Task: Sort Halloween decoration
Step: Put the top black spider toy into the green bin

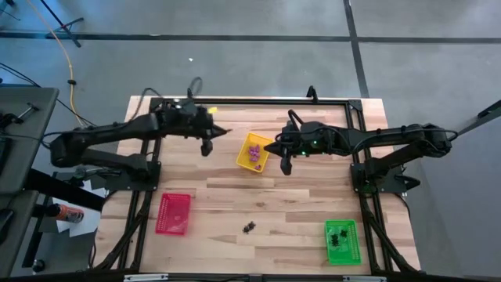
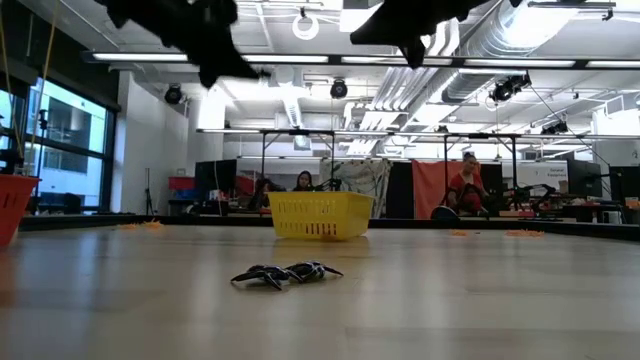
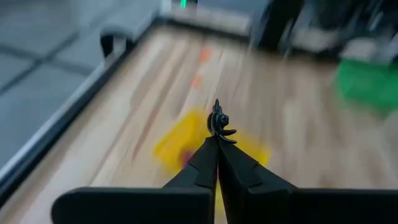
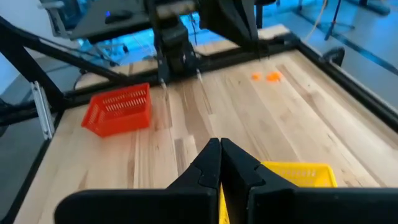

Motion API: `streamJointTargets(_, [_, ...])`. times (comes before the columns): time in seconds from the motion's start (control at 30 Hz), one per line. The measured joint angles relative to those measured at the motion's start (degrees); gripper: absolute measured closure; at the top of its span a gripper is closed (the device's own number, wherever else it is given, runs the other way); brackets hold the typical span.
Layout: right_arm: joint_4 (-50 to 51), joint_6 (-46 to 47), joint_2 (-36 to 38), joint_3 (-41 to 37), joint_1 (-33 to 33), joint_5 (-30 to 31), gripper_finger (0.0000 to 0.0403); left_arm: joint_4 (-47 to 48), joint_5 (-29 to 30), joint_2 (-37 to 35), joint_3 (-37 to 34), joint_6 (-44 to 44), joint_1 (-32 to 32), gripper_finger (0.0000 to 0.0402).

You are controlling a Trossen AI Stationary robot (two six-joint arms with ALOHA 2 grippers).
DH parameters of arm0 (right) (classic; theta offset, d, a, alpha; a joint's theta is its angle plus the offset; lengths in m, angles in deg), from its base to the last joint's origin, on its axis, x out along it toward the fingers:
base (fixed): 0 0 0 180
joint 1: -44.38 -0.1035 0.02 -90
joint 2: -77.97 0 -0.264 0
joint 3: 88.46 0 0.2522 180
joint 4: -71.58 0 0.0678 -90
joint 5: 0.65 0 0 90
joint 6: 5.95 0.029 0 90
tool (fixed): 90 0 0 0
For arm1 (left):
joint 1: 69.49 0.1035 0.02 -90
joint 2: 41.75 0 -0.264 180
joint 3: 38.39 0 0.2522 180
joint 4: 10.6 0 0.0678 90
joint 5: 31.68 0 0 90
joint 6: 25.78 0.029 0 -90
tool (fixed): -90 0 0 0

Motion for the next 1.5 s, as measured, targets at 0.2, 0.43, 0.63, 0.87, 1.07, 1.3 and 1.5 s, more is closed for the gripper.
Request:
streamJointTargets(0.2, [-8.2,-2.3,0.0,0.0,0.0,-0.5,0.0403,-9.1,-0.2,-6.0,0.0,-5.9,-5.4,0.0401])
streamJointTargets(0.43, [-18.1,-6.1,0.0,0.0,0.0,-3.0,0.0403,-15.8,0.2,-5.9,0.0,-7.0,-11.6,0.0401])
streamJointTargets(0.63, [-19.2,-7.9,0.0,0.0,0.0,-3.5,0.0403,-32.5,0.8,-4.9,-5.7,-9.1,-13.7,0.0401])
streamJointTargets(0.87, [-19.2,-8.6,0.0,0.0,0.0,-3.6,0.0403,-37.6,2.9,-4.8,-8.7,-10.5,-13.2,0.0401])
streamJointTargets(1.07, [-19.2,-8.5,0.0,0.0,0.0,-3.8,0.0403,-37.5,2.9,-4.9,-8.7,-10.5,-13.2,0.0401])
streamJointTargets(1.3, [-21.3,-1.3,0.0,0.0,0.3,-3.1,0.0395,-37.3,2.9,-4.9,-8.7,-9.1,-13.2,0.0401])
streamJointTargets(1.5, [-23.6,2.9,0.0,0.0,0.6,-2.9,0.0315,-37.3,2.8,-4.9,-8.7,-9.1,-13.3,0.0401])
